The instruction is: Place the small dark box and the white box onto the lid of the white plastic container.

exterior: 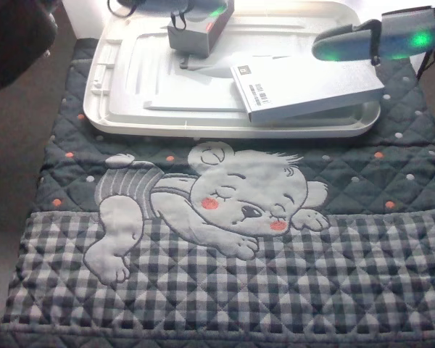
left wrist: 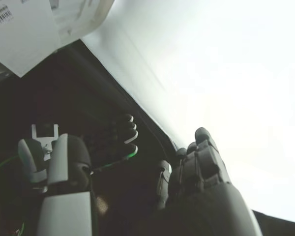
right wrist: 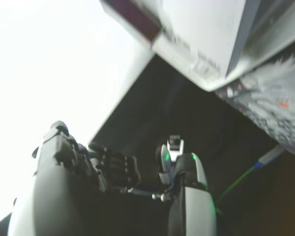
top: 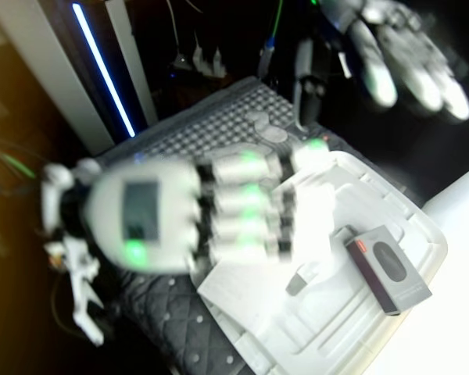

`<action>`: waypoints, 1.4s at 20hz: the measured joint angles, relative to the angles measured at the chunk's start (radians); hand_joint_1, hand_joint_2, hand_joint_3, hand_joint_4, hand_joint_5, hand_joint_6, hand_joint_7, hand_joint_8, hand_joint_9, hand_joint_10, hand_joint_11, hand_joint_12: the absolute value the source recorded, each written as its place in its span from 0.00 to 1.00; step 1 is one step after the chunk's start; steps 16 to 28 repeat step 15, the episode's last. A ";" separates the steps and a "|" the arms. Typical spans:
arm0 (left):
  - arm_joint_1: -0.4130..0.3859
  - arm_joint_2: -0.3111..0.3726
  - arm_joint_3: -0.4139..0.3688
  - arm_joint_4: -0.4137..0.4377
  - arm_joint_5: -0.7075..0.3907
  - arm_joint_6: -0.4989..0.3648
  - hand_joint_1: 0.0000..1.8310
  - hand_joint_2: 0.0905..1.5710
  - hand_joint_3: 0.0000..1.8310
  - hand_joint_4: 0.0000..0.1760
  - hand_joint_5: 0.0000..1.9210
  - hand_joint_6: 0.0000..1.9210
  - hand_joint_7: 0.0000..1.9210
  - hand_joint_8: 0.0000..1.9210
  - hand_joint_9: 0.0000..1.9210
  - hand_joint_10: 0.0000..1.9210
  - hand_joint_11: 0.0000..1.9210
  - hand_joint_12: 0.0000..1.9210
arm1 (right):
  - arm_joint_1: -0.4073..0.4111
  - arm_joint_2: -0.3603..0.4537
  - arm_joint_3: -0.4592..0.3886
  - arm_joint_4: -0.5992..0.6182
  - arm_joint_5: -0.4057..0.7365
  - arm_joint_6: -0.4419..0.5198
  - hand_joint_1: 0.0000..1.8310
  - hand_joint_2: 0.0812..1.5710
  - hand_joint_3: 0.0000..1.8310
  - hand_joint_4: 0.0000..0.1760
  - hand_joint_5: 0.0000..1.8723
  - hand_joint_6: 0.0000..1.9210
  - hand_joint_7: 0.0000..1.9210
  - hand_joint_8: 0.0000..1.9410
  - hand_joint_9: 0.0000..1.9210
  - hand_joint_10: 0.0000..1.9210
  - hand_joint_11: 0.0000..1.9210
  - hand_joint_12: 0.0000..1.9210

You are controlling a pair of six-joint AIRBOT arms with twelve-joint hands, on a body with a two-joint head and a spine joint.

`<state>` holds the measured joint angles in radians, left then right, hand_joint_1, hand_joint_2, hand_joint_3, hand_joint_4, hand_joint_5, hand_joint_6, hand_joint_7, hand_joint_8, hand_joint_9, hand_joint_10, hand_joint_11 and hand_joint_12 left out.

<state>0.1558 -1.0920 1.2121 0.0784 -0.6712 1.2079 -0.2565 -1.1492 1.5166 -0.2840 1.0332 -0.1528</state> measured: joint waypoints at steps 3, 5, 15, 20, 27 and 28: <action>0.068 0.069 -0.076 0.009 -0.101 -0.008 0.50 0.56 0.00 0.79 0.00 0.00 0.00 0.00 0.00 0.00 0.00 0.00 | -0.055 0.058 -0.060 -0.019 0.053 0.000 0.46 0.49 0.00 1.00 0.03 0.00 0.02 0.00 0.00 0.00 0.00 0.00; 0.091 0.102 -0.111 0.020 -0.163 -0.011 0.52 0.55 0.00 0.56 0.00 0.00 0.00 0.00 0.00 0.00 0.02 0.01 | -0.072 0.074 -0.077 -0.005 0.082 0.000 0.47 0.45 0.00 0.57 0.00 0.00 0.03 0.00 0.02 0.01 0.01 0.00; 0.288 0.188 -0.145 0.066 -0.458 -0.245 0.57 0.62 0.00 0.80 0.00 0.00 0.01 0.00 0.00 0.00 0.00 0.19 | -0.185 0.113 -0.145 0.040 0.278 0.000 0.48 0.55 0.00 0.96 0.05 0.00 0.08 0.00 0.10 0.01 0.00 0.16; 0.288 0.188 -0.145 0.066 -0.458 -0.245 0.57 0.62 0.00 0.80 0.00 0.00 0.01 0.00 0.00 0.00 0.00 0.19 | -0.185 0.113 -0.145 0.040 0.278 0.000 0.48 0.55 0.00 0.96 0.05 0.00 0.08 0.00 0.10 0.01 0.00 0.16; 0.288 0.188 -0.145 0.066 -0.458 -0.245 0.57 0.62 0.00 0.80 0.00 0.00 0.01 0.00 0.00 0.00 0.00 0.19 | -0.185 0.113 -0.145 0.040 0.278 0.000 0.48 0.55 0.00 0.96 0.05 0.00 0.08 0.00 0.10 0.01 0.00 0.16; 0.288 0.188 -0.145 0.066 -0.458 -0.245 0.57 0.62 0.00 0.80 0.00 0.00 0.01 0.00 0.00 0.00 0.00 0.19 | -0.185 0.113 -0.145 0.040 0.278 0.000 0.48 0.55 0.00 0.96 0.05 0.00 0.08 0.00 0.10 0.01 0.00 0.16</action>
